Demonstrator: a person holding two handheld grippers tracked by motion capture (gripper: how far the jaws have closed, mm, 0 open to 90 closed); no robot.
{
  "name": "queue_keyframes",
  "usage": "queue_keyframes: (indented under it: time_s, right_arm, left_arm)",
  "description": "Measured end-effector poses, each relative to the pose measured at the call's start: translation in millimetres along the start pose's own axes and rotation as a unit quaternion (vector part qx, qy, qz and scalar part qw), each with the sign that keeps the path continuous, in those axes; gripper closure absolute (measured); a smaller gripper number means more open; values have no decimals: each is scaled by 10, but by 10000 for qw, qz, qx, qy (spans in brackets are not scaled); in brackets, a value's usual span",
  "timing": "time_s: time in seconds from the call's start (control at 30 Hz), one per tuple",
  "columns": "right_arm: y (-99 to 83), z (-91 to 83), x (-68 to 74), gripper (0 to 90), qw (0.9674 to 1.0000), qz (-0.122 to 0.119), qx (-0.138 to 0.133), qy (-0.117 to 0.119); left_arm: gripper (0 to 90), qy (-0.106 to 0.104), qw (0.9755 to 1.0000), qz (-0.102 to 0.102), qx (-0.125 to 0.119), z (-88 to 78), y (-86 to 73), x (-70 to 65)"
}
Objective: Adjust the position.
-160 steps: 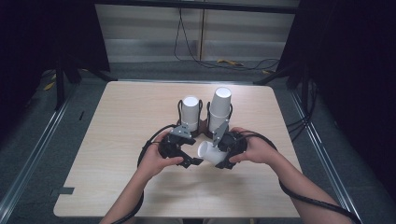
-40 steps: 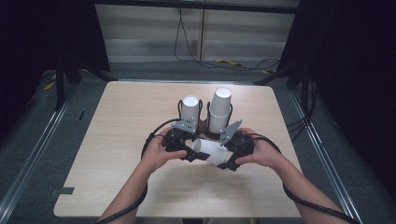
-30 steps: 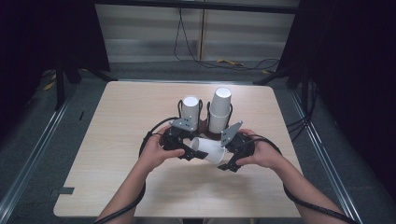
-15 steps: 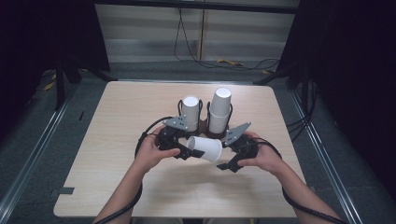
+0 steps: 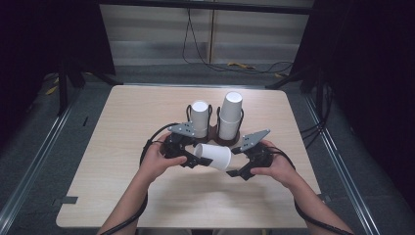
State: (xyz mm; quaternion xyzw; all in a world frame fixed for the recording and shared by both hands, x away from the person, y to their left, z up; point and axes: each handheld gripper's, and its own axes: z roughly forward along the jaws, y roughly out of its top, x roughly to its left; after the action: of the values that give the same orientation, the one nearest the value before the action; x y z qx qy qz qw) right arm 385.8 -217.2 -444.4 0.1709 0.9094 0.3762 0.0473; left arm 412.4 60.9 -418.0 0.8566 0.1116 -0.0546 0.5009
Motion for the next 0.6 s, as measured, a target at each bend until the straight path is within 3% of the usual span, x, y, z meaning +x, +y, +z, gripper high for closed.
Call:
queue_keyframes:
  time_s: [0.6]
  right_arm:
    - [-69, -9, 2, 136, 9986, 268, -464, -24]
  left_arm:
    - [322, 15, 10000, 18, -48, -27, 59, -3]
